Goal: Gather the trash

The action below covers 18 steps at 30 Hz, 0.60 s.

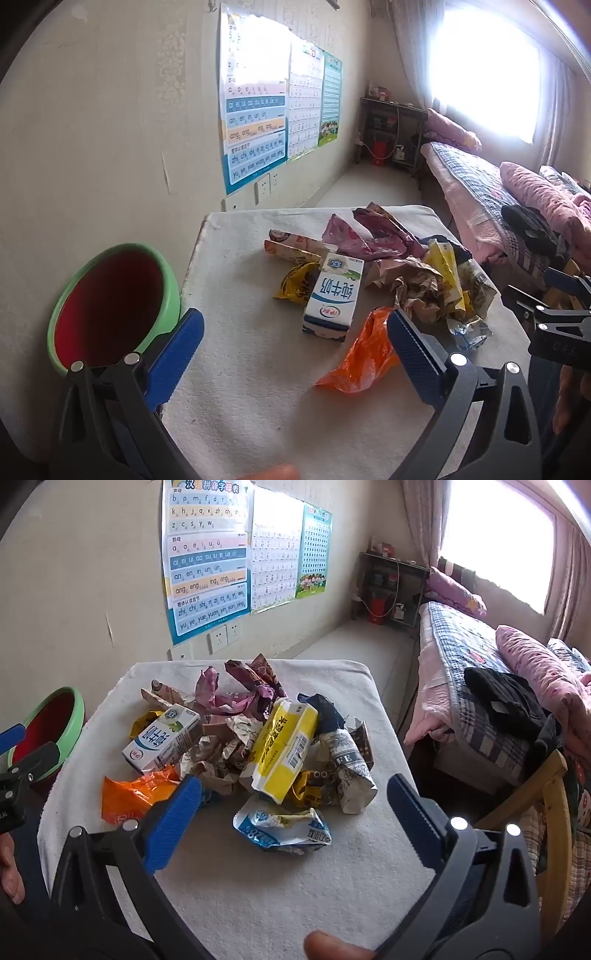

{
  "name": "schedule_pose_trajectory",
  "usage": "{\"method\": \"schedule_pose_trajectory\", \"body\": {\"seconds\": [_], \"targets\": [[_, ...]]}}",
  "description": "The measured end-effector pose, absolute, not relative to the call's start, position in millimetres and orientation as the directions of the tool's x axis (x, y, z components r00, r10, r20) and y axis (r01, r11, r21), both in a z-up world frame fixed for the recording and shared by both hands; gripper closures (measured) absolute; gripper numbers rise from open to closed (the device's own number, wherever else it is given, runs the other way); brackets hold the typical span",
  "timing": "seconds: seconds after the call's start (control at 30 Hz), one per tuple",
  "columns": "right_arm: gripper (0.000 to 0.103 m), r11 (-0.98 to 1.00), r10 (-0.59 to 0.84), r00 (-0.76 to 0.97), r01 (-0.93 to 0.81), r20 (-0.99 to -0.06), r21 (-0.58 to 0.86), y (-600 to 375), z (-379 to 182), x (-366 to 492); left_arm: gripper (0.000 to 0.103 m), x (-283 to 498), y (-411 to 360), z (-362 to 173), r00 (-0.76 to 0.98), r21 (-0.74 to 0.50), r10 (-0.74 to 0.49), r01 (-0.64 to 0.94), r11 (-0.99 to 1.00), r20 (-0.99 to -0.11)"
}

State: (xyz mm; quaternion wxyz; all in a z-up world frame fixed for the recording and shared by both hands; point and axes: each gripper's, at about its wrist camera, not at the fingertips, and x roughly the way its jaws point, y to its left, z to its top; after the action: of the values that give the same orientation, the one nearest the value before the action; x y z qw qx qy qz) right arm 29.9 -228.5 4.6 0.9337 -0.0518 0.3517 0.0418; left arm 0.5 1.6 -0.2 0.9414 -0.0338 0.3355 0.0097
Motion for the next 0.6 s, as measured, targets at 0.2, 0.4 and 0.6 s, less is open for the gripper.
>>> {"method": "schedule_pose_trajectory", "body": {"seconds": [0.2, 0.4, 0.6], "targets": [[0.004, 0.992, 0.035, 0.751, -0.109, -0.660, -0.071, -228.4, 3.4, 30.2, 0.008, -4.7, -3.3, 0.8, 0.783, -0.020, 0.036, -0.062, 0.998, -0.620], [0.004, 0.992, 0.038, 0.746, -0.111, -0.665, -0.067, -232.3, -1.9, 30.3, 0.008, -5.1, -15.5, -2.7, 0.782, -0.019, 0.016, -0.036, 0.999, -0.623], [0.004, 0.992, 0.033, 0.740, -0.109, -0.672, -0.071, -230.2, 3.6, 30.8, 0.008, -3.4, -7.4, 0.4, 0.777, -0.028, -0.001, -0.022, 0.999, -0.629]]}}
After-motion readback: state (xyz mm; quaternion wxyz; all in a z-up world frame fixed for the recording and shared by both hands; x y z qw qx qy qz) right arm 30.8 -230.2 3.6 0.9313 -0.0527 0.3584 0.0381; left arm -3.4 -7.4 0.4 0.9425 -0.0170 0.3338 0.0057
